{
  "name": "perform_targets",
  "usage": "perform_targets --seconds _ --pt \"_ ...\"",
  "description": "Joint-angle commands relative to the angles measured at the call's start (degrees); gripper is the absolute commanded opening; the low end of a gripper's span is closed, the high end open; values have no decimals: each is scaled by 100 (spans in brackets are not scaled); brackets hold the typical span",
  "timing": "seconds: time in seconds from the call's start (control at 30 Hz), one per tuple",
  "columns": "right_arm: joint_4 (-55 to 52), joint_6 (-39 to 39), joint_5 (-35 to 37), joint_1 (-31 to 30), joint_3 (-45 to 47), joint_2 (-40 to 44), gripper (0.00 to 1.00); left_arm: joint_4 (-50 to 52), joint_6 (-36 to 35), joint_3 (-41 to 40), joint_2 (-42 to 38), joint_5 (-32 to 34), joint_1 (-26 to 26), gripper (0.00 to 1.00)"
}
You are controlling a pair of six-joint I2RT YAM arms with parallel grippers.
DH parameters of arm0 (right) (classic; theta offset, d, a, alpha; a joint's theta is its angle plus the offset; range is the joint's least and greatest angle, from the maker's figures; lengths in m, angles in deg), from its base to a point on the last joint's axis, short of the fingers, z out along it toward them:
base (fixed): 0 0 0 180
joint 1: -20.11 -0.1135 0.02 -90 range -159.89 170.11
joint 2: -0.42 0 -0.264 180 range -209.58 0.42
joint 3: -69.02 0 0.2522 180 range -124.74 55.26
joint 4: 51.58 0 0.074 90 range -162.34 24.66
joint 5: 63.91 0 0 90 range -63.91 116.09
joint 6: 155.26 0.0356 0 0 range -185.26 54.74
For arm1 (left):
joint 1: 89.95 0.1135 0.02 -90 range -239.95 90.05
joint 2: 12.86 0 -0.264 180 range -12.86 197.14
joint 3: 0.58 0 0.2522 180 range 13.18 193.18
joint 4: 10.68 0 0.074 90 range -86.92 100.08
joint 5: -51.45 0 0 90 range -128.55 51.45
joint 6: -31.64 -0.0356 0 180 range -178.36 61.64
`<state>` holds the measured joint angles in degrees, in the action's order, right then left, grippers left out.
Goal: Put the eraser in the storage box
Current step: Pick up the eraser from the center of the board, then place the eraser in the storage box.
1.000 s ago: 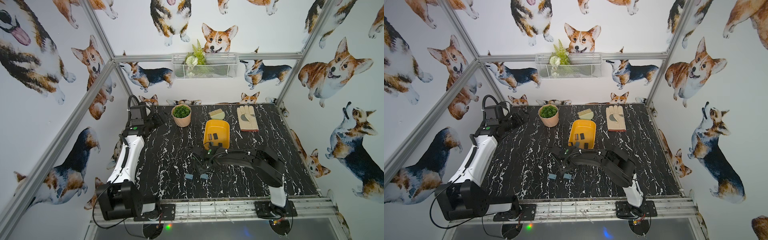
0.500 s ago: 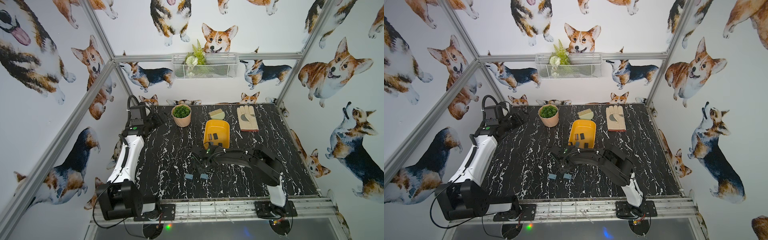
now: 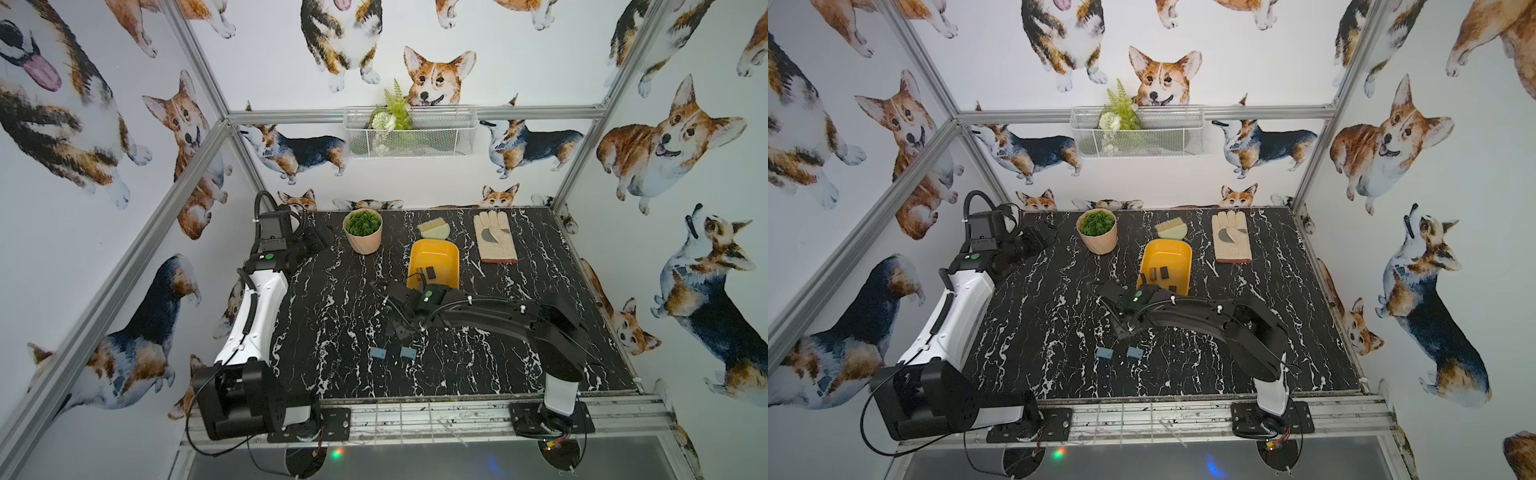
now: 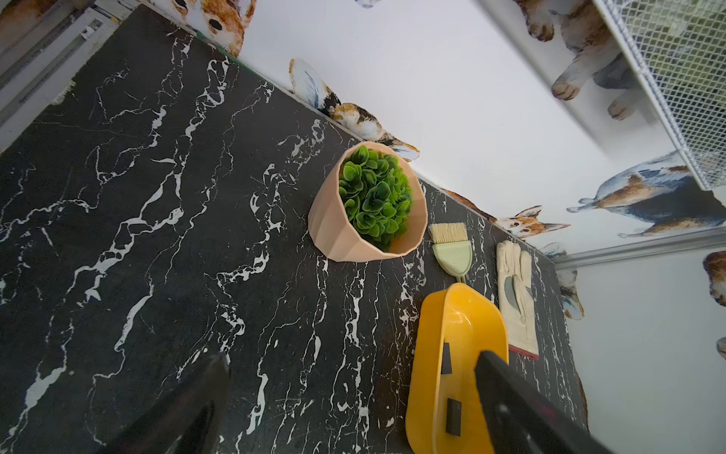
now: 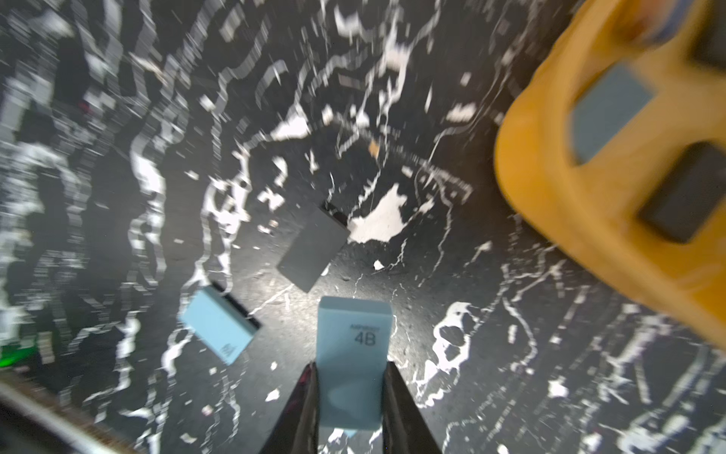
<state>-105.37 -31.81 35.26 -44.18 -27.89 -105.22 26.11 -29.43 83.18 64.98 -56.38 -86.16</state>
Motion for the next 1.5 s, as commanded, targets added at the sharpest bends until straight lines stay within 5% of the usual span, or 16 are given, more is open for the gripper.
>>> perform_targets --seconds 0.0,0.43,0.73,1.47 --pt "-284 -183 181 347 -169 467 27 -139 5 84 27 -105 17 100" --pt "-157 -871 -295 2185 -401 61 27 -144 177 609 439 -191 21 100" --pt "-265 -1086 -553 2790 -1085 -781 27 -45 193 1214 1030 -180 19 100" --pt "-994 -1152 -496 3087 -2410 -2225 27 -34 163 1711 1687 -283 16 100"
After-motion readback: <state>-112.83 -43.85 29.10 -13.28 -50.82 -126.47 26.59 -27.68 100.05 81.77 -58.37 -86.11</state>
